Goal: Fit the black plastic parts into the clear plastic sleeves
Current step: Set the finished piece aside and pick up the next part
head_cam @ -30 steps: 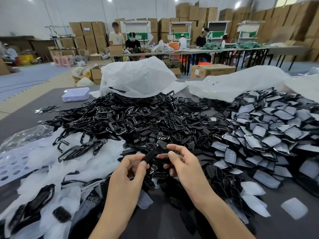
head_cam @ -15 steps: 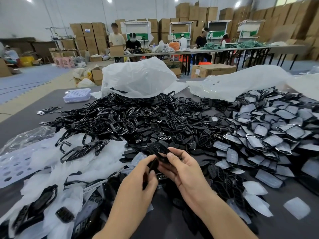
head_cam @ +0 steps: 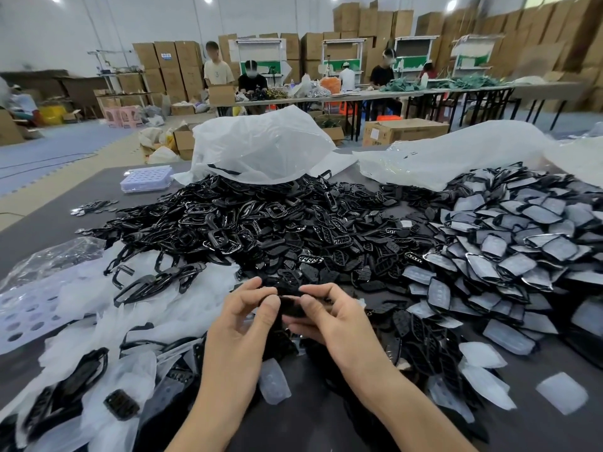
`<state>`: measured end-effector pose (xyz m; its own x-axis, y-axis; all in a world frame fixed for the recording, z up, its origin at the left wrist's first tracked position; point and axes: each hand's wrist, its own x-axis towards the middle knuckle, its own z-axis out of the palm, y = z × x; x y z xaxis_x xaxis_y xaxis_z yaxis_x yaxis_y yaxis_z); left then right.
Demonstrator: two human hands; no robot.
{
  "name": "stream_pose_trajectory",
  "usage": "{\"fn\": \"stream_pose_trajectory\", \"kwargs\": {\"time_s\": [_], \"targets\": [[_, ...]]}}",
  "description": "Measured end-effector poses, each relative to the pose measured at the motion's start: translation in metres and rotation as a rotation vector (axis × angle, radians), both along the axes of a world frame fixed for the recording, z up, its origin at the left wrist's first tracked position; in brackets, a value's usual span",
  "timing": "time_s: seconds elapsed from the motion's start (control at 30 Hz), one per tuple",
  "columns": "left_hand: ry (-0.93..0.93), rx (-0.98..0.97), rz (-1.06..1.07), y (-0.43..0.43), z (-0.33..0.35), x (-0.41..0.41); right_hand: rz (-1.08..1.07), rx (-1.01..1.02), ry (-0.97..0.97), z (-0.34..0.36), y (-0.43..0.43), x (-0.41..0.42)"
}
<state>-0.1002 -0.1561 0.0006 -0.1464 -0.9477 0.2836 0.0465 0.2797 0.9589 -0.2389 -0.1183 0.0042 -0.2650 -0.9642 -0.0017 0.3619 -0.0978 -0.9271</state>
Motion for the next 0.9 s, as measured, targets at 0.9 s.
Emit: {"fn": "stream_pose_trajectory", "kwargs": {"time_s": [0.9], "targets": [[-0.330, -0.029, -0.154, -0.005, 0.000, 0.009, 0.013, 0.032, 0.579, -0.001, 0.003, -0.015]]}}
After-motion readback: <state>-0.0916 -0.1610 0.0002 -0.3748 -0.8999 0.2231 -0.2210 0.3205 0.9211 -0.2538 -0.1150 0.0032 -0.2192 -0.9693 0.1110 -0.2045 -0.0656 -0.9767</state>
